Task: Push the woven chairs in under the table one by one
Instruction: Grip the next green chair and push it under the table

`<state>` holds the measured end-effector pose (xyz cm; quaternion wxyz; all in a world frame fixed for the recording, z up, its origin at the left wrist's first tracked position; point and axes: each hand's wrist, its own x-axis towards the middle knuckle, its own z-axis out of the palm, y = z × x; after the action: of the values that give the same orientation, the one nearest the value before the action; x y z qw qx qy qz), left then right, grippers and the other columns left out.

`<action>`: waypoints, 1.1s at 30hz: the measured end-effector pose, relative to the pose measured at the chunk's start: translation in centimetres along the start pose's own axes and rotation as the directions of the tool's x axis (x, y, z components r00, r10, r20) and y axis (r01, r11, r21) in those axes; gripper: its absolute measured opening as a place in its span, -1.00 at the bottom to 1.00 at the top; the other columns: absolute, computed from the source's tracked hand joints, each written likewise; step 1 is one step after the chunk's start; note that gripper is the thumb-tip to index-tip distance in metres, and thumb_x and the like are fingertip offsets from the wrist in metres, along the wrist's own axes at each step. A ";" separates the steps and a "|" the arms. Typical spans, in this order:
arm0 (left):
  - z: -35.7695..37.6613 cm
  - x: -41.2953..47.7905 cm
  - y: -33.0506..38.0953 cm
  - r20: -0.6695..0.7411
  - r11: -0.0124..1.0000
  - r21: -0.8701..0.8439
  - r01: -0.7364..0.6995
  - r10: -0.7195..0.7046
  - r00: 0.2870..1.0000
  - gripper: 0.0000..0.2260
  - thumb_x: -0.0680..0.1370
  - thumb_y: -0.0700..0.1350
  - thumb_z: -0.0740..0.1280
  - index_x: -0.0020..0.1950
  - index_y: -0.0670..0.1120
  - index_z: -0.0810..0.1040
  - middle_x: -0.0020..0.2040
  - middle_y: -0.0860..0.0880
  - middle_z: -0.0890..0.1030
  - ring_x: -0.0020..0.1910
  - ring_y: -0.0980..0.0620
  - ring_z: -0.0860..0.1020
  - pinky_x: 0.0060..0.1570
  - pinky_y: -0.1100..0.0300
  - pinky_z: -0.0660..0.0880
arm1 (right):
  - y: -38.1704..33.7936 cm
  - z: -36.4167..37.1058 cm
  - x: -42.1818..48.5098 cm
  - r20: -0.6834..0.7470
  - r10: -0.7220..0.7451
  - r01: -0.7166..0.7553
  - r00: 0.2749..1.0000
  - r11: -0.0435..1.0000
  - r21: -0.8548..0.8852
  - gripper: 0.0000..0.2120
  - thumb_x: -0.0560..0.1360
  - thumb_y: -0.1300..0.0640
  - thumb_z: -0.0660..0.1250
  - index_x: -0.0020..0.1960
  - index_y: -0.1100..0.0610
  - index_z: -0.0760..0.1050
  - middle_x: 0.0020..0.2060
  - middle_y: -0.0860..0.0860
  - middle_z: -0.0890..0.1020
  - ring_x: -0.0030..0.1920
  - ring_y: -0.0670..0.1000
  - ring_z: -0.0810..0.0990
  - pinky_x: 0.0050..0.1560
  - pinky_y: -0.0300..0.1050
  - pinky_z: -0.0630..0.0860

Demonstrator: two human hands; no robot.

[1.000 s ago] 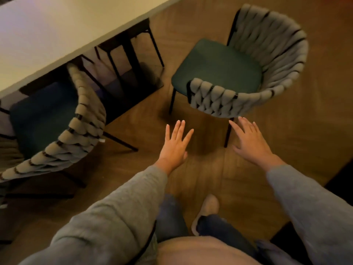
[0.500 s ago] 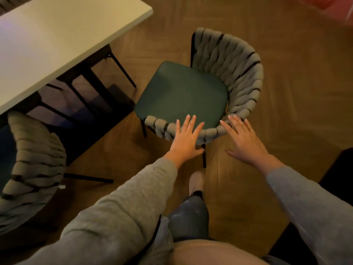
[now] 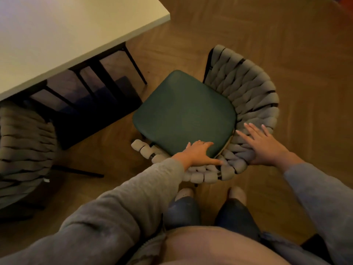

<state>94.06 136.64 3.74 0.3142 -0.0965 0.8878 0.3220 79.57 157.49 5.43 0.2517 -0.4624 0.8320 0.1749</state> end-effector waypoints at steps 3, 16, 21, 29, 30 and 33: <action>-1.9 2.1 0.6 -0.028 0.992 -0.083 0.097 -0.100 0.995 -0.19 0.44 0.37 0.30 0.55 0.01 0.16 0.53 -0.06 0.24 0.51 -0.09 0.18 0.48 -0.18 0.07 | 2.7 -1.2 3.1 0.094 -0.115 0.122 0.989 0.990 -0.070 0.22 0.32 -0.33 0.44 0.55 0.00 -0.39 0.55 0.14 -0.28 0.55 0.12 -0.31 0.49 0.13 -0.30; 3.4 7.8 9.5 0.083 0.669 -0.588 0.455 -0.510 0.856 -0.13 0.36 0.42 0.35 0.54 0.03 0.21 0.51 -0.04 0.28 0.46 -0.06 0.28 0.43 0.00 0.26 | 16.9 -4.9 10.7 0.296 -0.474 0.557 0.829 0.740 -0.377 -0.19 0.50 -0.05 0.36 0.59 -0.04 -0.03 0.56 0.05 0.10 0.57 0.07 -0.03 0.52 0.15 -0.17; 5.8 7.3 12.0 0.135 0.631 -0.586 0.508 -0.543 0.829 -0.14 0.31 0.49 0.31 0.49 0.06 0.30 0.41 -0.02 0.42 0.34 -0.05 0.42 0.34 0.01 0.37 | 20.4 -4.1 12.3 0.222 -0.575 0.608 0.787 0.665 -0.433 -0.46 0.51 0.14 0.24 0.48 -0.05 0.29 0.33 -0.03 0.46 0.42 0.03 0.32 0.50 0.06 -0.01; 8.1 6.4 13.1 -0.069 0.823 -0.119 0.555 -0.565 0.822 -0.40 0.51 0.05 0.36 0.50 0.02 0.24 0.28 -0.08 0.48 0.22 -0.08 0.48 0.16 0.06 0.42 | 17.6 -1.2 12.3 0.221 -0.604 0.639 0.766 0.676 -0.368 -0.58 0.55 0.15 0.23 0.38 -0.12 0.36 0.31 -0.07 0.47 0.31 0.03 0.44 0.25 -0.05 0.33; 8.2 6.6 13.1 -0.099 0.820 -0.092 0.565 -0.572 0.814 -0.45 0.53 0.00 0.34 0.48 0.02 0.26 0.25 -0.08 0.50 0.19 -0.08 0.50 0.12 0.07 0.44 | 17.5 -1.1 12.4 0.220 -0.598 0.633 0.770 0.677 -0.376 -0.59 0.56 0.14 0.22 0.37 -0.14 0.36 0.31 -0.08 0.47 0.31 0.03 0.44 0.23 -0.05 0.34; 8.4 6.7 13.0 -0.128 0.826 -0.051 0.562 -0.563 0.816 -0.54 0.54 -0.04 0.30 0.43 0.04 0.33 0.19 -0.05 0.55 0.12 -0.06 0.54 0.05 0.08 0.47 | 17.4 -1.3 12.7 0.244 -0.605 0.647 0.758 0.649 -0.399 -0.60 0.56 0.15 0.18 0.35 -0.16 0.37 0.32 -0.09 0.46 0.29 0.04 0.45 0.19 -0.05 0.36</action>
<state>88.16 152.20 1.21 0.3328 -0.3777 0.8376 0.2121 58.63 157.05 0.09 0.2160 -0.7584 0.5424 0.2896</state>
